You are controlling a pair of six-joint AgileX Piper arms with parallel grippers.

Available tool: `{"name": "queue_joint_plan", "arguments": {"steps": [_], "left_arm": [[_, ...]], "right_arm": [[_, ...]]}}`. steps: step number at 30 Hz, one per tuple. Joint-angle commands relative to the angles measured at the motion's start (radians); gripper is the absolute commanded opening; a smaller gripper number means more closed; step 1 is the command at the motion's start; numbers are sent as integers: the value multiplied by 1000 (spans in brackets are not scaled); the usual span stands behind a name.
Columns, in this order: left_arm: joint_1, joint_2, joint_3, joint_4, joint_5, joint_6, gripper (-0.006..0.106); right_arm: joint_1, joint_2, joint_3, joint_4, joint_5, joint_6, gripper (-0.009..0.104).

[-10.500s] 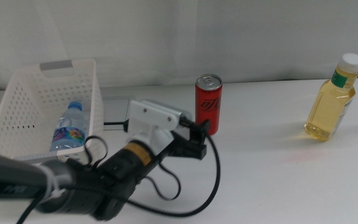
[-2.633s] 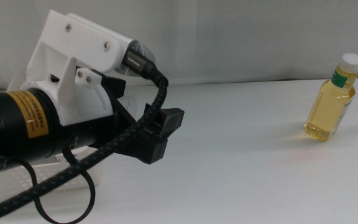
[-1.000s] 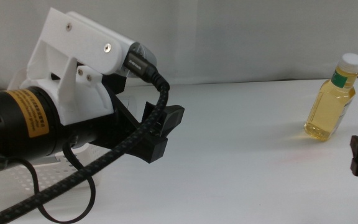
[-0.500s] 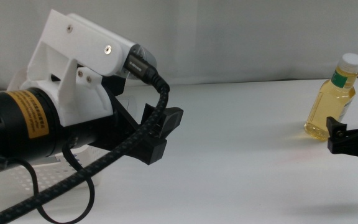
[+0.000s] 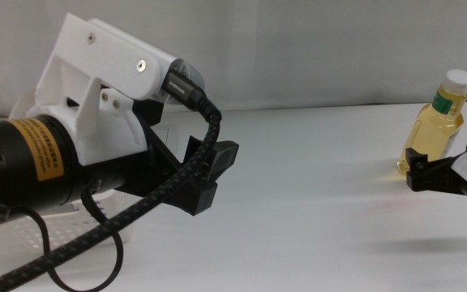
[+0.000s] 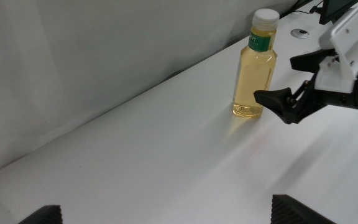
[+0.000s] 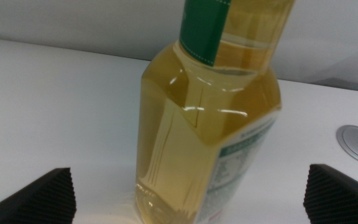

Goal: Use arms to grab the bottles and put them into the dustbin to the left of the table.

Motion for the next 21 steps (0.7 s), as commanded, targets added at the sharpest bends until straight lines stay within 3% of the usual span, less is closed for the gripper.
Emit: {"name": "queue_joint_plan", "arguments": {"steps": [1,21], "left_arm": [[-6,1,3,-1,1,-2,87],[-6,1,5,-1,5,-2,87]], "right_arm": [[4,29,-27,-15,-16,-2,103],[-25,231,-218,9,-32,-6,103]]}}
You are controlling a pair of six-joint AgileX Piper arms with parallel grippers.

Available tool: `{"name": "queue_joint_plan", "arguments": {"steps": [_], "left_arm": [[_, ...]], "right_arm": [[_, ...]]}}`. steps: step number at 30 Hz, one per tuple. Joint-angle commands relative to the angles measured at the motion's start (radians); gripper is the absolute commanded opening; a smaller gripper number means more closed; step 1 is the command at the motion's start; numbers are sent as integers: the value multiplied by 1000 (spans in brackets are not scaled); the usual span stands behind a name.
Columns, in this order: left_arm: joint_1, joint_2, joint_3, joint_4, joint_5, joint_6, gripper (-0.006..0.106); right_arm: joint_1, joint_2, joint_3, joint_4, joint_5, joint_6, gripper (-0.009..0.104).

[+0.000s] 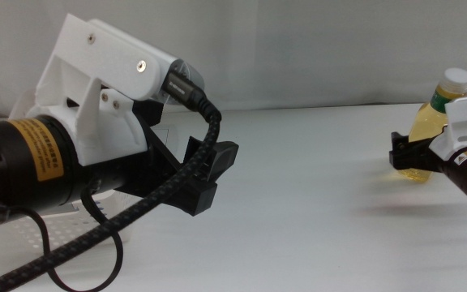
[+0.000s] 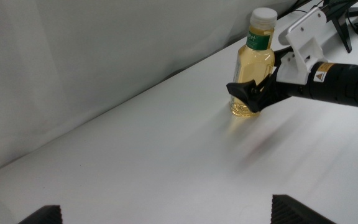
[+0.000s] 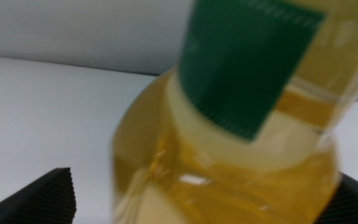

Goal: Use arms to grab the bottles and put them into the dustbin to the left of the table.

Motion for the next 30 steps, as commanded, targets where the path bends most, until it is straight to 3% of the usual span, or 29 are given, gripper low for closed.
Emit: {"name": "queue_joint_plan", "arguments": {"steps": [1,8,14,17,25,30], "left_arm": [[-6,1,5,-1,3,-2,87],[-6,1,5,-1,3,-2,87],[-6,1,5,-1,3,-2,87],[-6,1,5,-1,3,-2,87],[-6,1,5,-1,3,-2,87],[-6,1,5,-1,3,-2,87]], "right_arm": [[-17,5,-16,11,-7,-7,103],[-36,5,-28,52,22,-7,101],[-40,5,-28,54,34,-4,85],[-40,7,-28,54,38,-3,65],[-40,7,-48,54,96,-1,-2],[-40,7,-57,62,119,-1,-2]]}}
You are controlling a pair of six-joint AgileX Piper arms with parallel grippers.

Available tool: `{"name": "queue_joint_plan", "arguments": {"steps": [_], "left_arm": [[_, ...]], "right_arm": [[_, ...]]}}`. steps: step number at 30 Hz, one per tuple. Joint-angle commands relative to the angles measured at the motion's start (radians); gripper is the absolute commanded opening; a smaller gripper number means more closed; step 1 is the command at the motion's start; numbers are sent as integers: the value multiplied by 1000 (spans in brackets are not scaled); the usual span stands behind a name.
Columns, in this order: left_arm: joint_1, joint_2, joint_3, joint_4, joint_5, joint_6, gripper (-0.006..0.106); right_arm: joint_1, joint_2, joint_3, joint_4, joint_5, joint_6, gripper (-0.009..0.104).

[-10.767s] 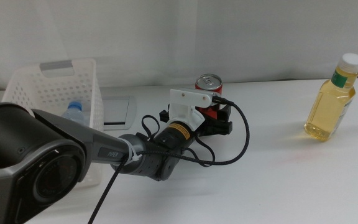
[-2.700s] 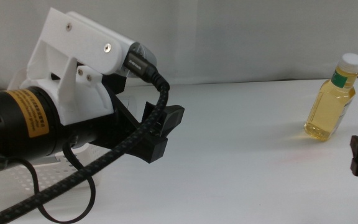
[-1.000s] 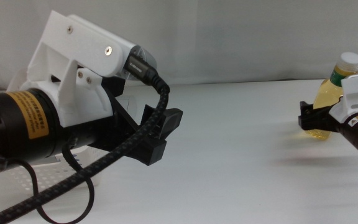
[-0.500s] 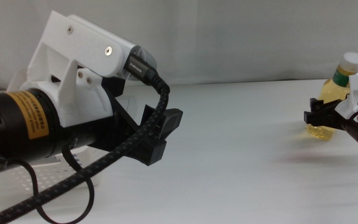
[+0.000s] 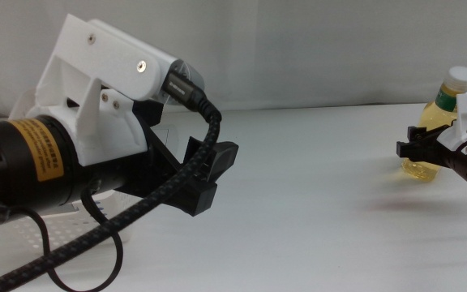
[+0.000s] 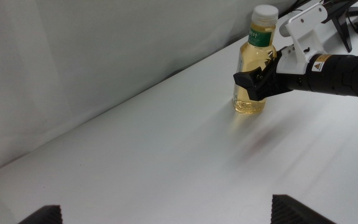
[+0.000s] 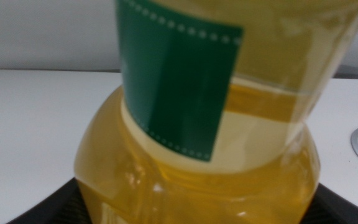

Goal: Use arms to grab the bottles and put them into the dustbin to the left of the table.

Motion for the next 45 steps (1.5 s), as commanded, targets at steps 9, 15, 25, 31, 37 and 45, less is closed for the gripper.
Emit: {"name": "queue_joint_plan", "arguments": {"steps": [9,15,25,31,37,45], "left_arm": [[-6,1,5,-1,1,-2,87],[-6,1,5,-1,1,-2,87],[-6,1,5,-1,1,-2,84],[-6,1,5,-1,1,-2,84],[-6,1,5,-1,5,1,84],[-5,1,5,-1,20,1,84]], "right_arm": [[-4,-80,-5,-74,63,17,-2],[46,-178,-5,-140,116,46,-2],[259,-227,-3,-150,123,70,-2],[397,-262,-3,-150,114,138,-2],[494,-296,4,-150,188,174,-2],[624,-386,104,-128,223,174,-2]]}}
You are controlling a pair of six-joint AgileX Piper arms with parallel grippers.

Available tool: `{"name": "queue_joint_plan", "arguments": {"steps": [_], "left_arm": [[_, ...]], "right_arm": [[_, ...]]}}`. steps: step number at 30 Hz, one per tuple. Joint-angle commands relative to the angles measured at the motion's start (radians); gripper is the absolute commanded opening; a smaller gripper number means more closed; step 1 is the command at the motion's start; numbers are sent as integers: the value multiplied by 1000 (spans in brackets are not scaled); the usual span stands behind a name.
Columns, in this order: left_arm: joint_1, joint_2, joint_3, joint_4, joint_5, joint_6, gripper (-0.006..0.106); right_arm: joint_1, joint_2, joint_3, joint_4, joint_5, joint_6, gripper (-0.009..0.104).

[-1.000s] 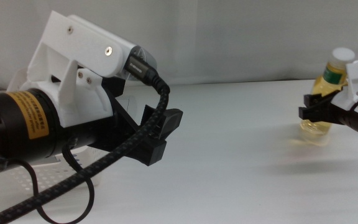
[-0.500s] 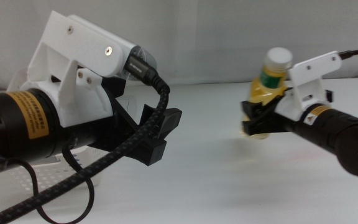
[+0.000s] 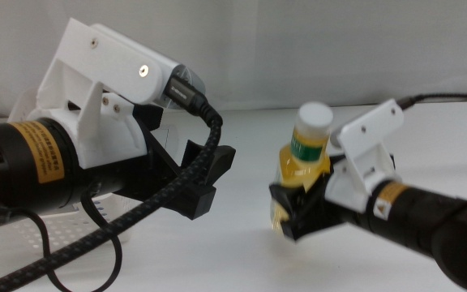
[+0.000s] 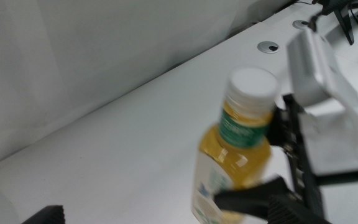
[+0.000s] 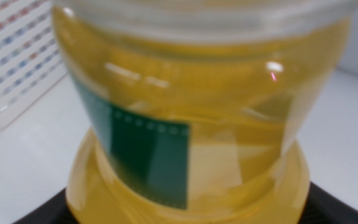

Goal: Use arms to grab the bottles and put them into the dustbin to the left of the table.

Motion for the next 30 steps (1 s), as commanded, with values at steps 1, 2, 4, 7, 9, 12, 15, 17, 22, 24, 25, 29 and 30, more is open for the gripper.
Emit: {"name": "queue_joint_plan", "arguments": {"steps": [1,2,4,7,9,12,15,17,22,24,25,29,30], "left_arm": [[-5,1,5,-1,1,-1,84],[-5,1,5,-1,1,-1,84],[-5,1,5,-1,1,-1,84],[-5,1,5,-1,1,-1,84],[-5,1,5,-1,-1,-1,84],[-5,1,5,-1,-1,-1,84],[-5,1,5,-1,-1,-1,84],[-5,1,5,-1,-1,-1,84],[-5,1,5,-1,1,-1,84],[-5,1,5,-1,5,-1,84],[-5,1,5,-1,5,-1,84],[-5,1,5,-1,5,-1,84],[-5,1,5,-1,5,-1,84]], "right_arm": [[30,-56,31,7,-67,1,-2],[38,-69,48,7,-67,3,-2],[41,-79,74,9,-63,1,-2],[39,-66,93,41,-82,-30,-2],[39,-47,93,82,-122,-87,-2],[39,-10,93,129,-178,-132,-2],[39,57,93,141,-232,-138,-2],[39,92,89,141,-257,-133,-2],[39,140,77,154,-287,-128,-2],[39,142,75,161,-288,-122,-2],[39,142,75,166,-288,-119,-2],[39,142,75,173,-286,-104,-2],[39,142,75,173,-286,-104,-2]]}}
